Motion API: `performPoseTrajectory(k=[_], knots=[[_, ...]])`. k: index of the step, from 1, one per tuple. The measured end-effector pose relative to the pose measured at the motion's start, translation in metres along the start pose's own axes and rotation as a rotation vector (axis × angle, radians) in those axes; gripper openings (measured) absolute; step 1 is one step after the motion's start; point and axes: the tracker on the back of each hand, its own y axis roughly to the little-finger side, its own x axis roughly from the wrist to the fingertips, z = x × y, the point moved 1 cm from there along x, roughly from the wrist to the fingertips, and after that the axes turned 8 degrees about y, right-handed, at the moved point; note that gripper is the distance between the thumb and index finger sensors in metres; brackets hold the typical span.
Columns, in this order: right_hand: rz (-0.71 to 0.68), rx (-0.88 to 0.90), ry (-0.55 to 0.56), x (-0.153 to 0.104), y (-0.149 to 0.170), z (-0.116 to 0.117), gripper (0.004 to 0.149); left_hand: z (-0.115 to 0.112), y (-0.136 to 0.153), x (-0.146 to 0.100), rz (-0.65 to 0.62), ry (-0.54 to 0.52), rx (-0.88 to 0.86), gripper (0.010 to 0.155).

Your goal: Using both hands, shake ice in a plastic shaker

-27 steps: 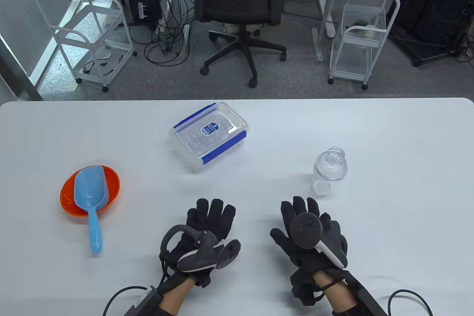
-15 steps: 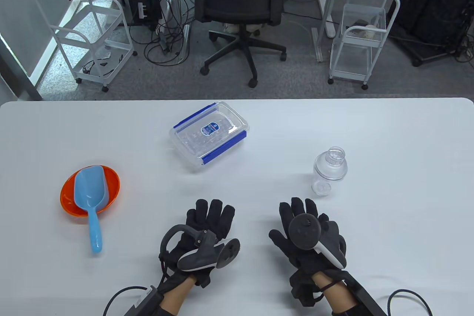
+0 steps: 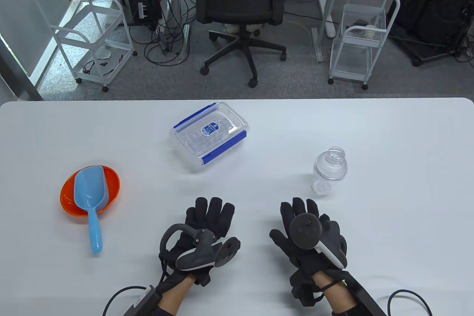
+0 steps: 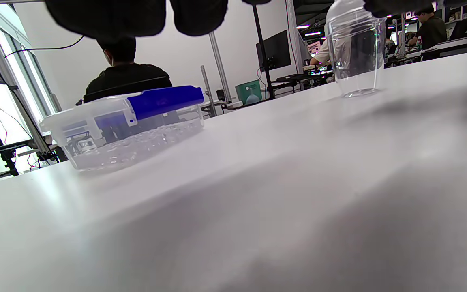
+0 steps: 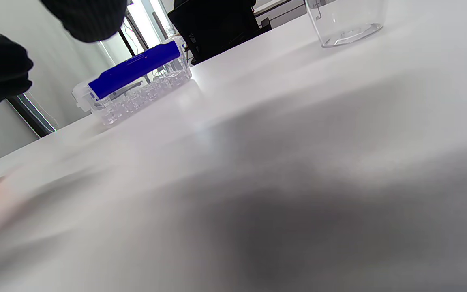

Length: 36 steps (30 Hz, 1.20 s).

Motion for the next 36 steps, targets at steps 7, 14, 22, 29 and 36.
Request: performPoseTrajectory(k=[7, 14, 22, 29, 36], knots=[[0.028, 0.039, 0.065, -0.002, 0.004, -0.016, 0.078, 0.007, 0.003, -0.003, 0.004, -0.041, -0.015, 0.088], [0.323, 0.114, 0.254, 0.02, 0.033, -0.065, 0.098, 0.011, 0.0, -0.006, -0.014, -0.062, -0.029, 0.087], [0.607, 0.406, 0.285, 0.066, 0.075, -0.09, 0.107, 0.012, 0.01, -0.008, 0.024, -0.085, -0.027, 0.087], [0.618, 0.476, 0.294, 0.097, 0.092, -0.09, 0.115, 0.008, 0.022, -0.008, 0.064, -0.077, -0.066, 0.087], [0.579, 0.486, 0.27, 0.114, 0.098, -0.077, 0.111, 0.007, 0.023, -0.008, 0.072, -0.059, -0.073, 0.087]])
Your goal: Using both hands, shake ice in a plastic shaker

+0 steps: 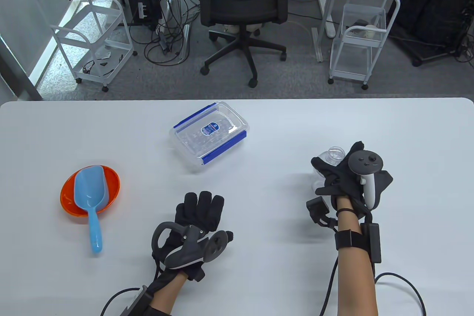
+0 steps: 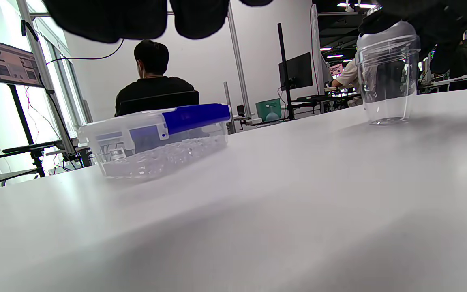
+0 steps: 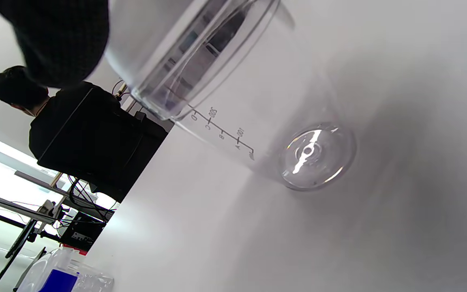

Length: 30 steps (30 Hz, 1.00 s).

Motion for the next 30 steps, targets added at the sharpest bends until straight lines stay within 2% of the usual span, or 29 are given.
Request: performPoseTrajectory(k=[2, 3, 5, 8, 16, 21, 26, 30], knots=[[0.007, 0.061, -0.009, 0.003, 0.003, 0.002, 0.108, 0.0, 0.0, 0.0, 0.001, 0.002, 0.0, 0.087], [0.003, 0.098, -0.008, 0.004, 0.004, 0.003, 0.101, 0.0, 0.001, -0.001, 0.003, 0.001, -0.001, 0.087], [-0.021, 0.096, 0.018, 0.004, 0.005, 0.003, 0.096, -0.001, 0.001, 0.0, 0.005, 0.0, -0.006, 0.087], [-0.058, 0.031, 0.034, 0.003, 0.004, 0.002, 0.094, -0.002, 0.002, 0.0, 0.007, -0.003, -0.011, 0.087], [-0.209, 0.083, 0.02, -0.016, -0.007, 0.008, 0.095, -0.002, 0.001, 0.001, -0.003, -0.016, -0.027, 0.088], [-0.383, 0.081, -0.043, -0.043, -0.034, 0.019, 0.096, -0.003, -0.001, 0.001, -0.017, -0.01, -0.04, 0.09], [-0.558, 0.106, -0.119, -0.088, -0.052, 0.037, 0.096, -0.002, 0.0, 0.0, -0.025, -0.019, -0.088, 0.091], [-0.608, 0.195, -0.264, -0.128, -0.053, 0.059, 0.096, -0.001, 0.002, -0.001, -0.031, -0.033, -0.173, 0.093]])
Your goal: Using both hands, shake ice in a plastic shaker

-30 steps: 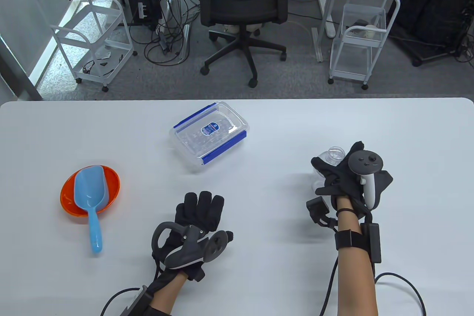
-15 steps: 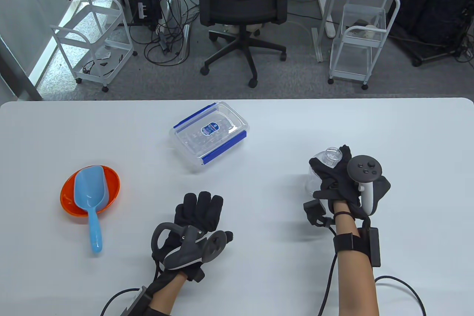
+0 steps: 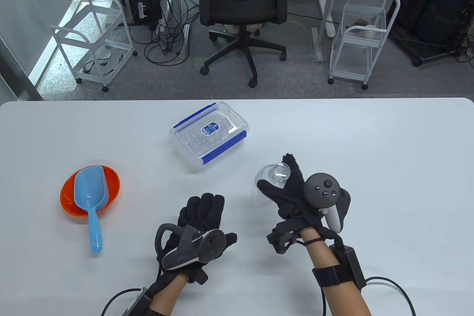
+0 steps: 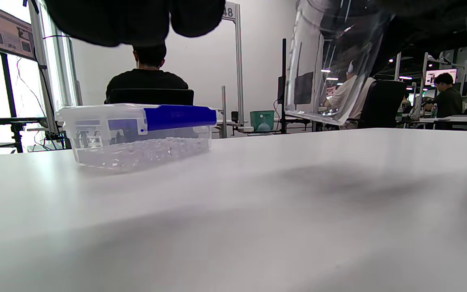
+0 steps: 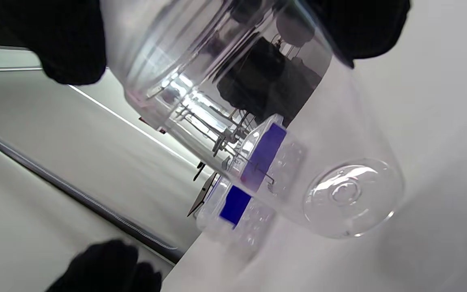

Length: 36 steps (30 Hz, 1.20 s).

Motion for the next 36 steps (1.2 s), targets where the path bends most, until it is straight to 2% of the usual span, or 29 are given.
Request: performPoseTrajectory(k=[5, 8, 11, 17, 21, 24, 27, 36], knots=[[-0.047, 0.119, -0.135, -0.023, -0.015, 0.028, 0.095, 0.001, -0.003, -0.002, -0.023, -0.034, -0.074, 0.104], [-0.091, 0.198, -0.181, -0.032, -0.022, 0.038, 0.096, 0.005, -0.004, -0.006, -0.021, -0.104, -0.153, 0.11], [-0.077, 0.294, -0.206, -0.038, -0.023, 0.042, 0.096, 0.007, -0.004, -0.009, -0.026, -0.147, -0.195, 0.114], [-0.07, 0.36, -0.22, -0.044, -0.015, 0.044, 0.098, 0.011, -0.007, -0.015, -0.011, -0.252, -0.096, 0.118], [-0.08, 0.34, -0.352, -0.044, -0.016, 0.045, 0.113, 0.015, -0.008, -0.018, -0.009, -0.308, -0.043, 0.118], [-0.112, 0.26, -0.317, -0.044, -0.017, 0.044, 0.114, 0.016, -0.007, -0.018, -0.012, -0.316, -0.013, 0.118], [-0.115, 0.275, -0.269, -0.045, -0.014, 0.044, 0.112, 0.017, -0.005, -0.018, -0.027, -0.3, -0.024, 0.118], [-0.139, 0.25, -0.244, -0.045, -0.012, 0.038, 0.108, 0.016, -0.002, -0.015, -0.058, -0.25, -0.096, 0.118]])
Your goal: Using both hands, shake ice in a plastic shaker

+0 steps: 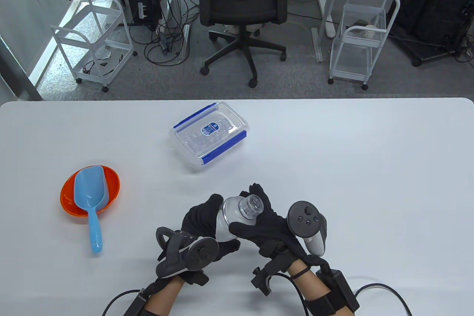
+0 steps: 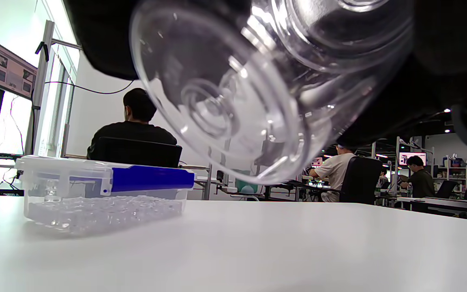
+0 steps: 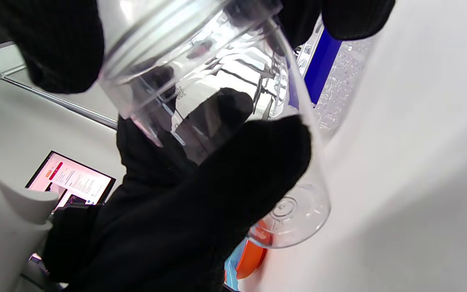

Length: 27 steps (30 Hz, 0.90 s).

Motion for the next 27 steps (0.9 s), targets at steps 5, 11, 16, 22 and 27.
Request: performPoseTrajectory(k=[5, 11, 16, 22, 27], knots=[[-0.006, 0.022, -0.061, 0.002, 0.004, -0.005, 0.107, -0.001, 0.001, 0.001, -0.023, 0.036, -0.017, 0.118], [-0.008, 0.014, -0.057, 0.002, 0.006, -0.006, 0.107, -0.003, 0.007, 0.003, -0.041, 0.085, -0.082, 0.118], [-0.001, 0.046, -0.026, 0.002, 0.007, -0.014, 0.106, -0.007, 0.011, 0.003, -0.035, 0.111, -0.085, 0.118], [0.111, 0.0, 0.024, 0.006, 0.022, -0.035, 0.106, -0.009, 0.011, 0.006, -0.01, 0.113, -0.005, 0.117], [0.217, -0.197, 0.073, 0.017, 0.03, -0.045, 0.105, -0.013, 0.017, 0.008, 0.012, 0.141, 0.084, 0.118]])
